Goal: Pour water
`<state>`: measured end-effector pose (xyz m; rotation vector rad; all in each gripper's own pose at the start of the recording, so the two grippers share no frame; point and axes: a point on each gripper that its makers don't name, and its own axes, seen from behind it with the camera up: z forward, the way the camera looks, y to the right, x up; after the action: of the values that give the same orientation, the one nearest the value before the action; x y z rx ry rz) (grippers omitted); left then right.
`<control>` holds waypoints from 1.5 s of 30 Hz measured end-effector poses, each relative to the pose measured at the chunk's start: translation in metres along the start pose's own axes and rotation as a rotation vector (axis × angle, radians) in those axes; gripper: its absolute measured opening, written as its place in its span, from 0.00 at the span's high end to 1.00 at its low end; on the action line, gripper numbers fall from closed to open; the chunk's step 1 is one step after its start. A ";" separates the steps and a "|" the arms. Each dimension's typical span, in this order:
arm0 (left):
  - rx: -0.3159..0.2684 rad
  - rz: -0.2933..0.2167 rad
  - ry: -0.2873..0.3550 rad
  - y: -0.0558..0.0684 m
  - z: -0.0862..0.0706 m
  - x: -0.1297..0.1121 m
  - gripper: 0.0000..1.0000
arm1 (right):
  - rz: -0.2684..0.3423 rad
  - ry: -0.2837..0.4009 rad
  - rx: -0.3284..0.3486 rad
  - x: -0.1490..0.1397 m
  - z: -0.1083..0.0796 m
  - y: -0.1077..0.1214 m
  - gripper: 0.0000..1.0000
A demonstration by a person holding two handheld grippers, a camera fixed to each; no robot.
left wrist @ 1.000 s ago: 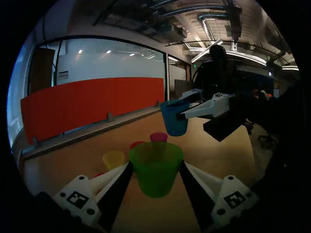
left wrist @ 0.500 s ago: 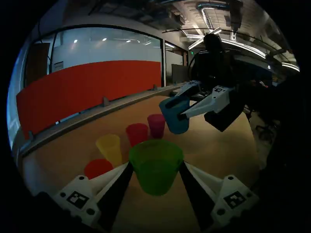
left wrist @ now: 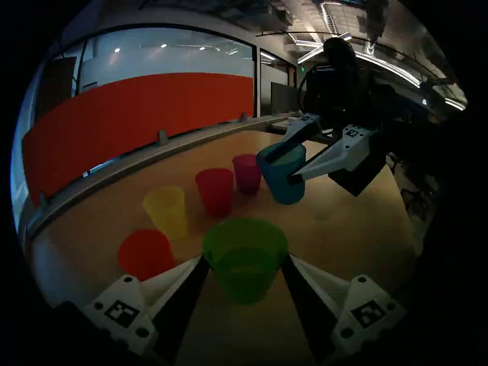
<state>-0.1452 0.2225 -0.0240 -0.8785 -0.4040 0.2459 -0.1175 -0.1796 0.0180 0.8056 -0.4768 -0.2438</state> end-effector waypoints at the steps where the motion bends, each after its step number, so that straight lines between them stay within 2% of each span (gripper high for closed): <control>1: -0.001 0.000 -0.007 0.000 0.001 -0.002 0.16 | 0.001 -0.003 0.002 -0.002 0.001 0.000 0.11; 9: -0.020 0.001 -0.055 0.001 0.009 -0.015 0.17 | 0.009 -0.022 0.014 -0.012 0.009 0.000 0.11; 17: -0.024 0.002 -0.067 0.000 0.011 -0.023 0.17 | 0.011 -0.031 0.021 -0.016 0.014 -0.001 0.11; 32: -0.024 0.010 -0.092 -0.001 0.003 -0.030 0.16 | 0.002 -0.057 0.024 -0.024 0.019 -0.005 0.11; 41: -0.023 0.014 -0.127 -0.003 0.000 -0.033 0.15 | -0.001 -0.084 0.028 -0.036 0.026 -0.007 0.11; 45: -0.028 -0.001 -0.156 -0.003 0.000 -0.040 0.15 | 0.000 -0.090 0.030 -0.039 0.029 -0.008 0.10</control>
<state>-0.1812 0.2059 -0.0309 -0.8890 -0.5537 0.3094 -0.1658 -0.1886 0.0173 0.8262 -0.5656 -0.2745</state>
